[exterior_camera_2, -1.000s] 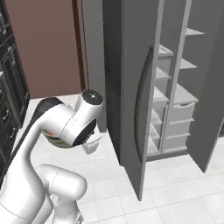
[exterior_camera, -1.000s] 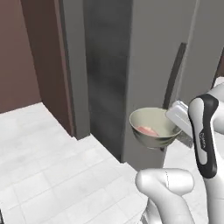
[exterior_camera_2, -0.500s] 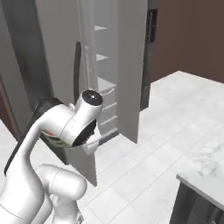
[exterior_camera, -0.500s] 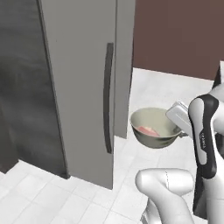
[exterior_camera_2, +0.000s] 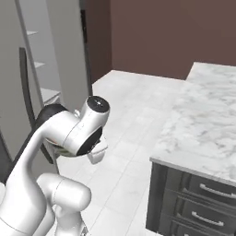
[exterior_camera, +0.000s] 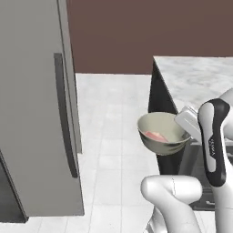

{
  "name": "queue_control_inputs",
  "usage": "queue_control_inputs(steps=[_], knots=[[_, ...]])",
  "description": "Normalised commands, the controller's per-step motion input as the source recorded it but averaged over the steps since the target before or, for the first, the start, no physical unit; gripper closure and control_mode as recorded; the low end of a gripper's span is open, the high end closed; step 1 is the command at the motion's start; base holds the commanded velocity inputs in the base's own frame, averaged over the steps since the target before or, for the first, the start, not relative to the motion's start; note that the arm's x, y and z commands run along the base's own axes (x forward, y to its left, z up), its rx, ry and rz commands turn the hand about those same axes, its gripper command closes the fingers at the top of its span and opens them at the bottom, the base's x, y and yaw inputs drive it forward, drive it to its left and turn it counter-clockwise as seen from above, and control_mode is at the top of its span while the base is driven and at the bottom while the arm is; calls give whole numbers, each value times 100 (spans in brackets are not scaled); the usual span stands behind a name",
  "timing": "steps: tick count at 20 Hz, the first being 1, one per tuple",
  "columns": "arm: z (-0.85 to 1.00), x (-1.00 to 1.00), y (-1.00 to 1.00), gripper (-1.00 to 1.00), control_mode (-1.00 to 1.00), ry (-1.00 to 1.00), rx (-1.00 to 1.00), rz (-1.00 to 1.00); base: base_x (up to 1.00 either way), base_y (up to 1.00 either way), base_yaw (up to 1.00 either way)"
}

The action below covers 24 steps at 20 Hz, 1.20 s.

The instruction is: Place one of the steaks on the plate and the other in the bowl. Then place the bowl in the fridge.

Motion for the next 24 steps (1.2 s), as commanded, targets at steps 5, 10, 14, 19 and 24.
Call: queue_control_inputs(steps=[5, 10, 14, 19, 24], knots=[[0, 0, 0, 100, 100, 0, 0, 0, 48, 66, -33], [0, 0, 0, 100, 100, 0, 0, 0, 42, 31, -12], [0, 0, 0, 100, 100, 0, 0, 0, 43, -26, 2], [0, 0, 0, 100, 100, 0, 0, 0, 39, -26, 1], [0, 0, 0, 100, 100, 0, 0, 0, 15, -30, 0]])
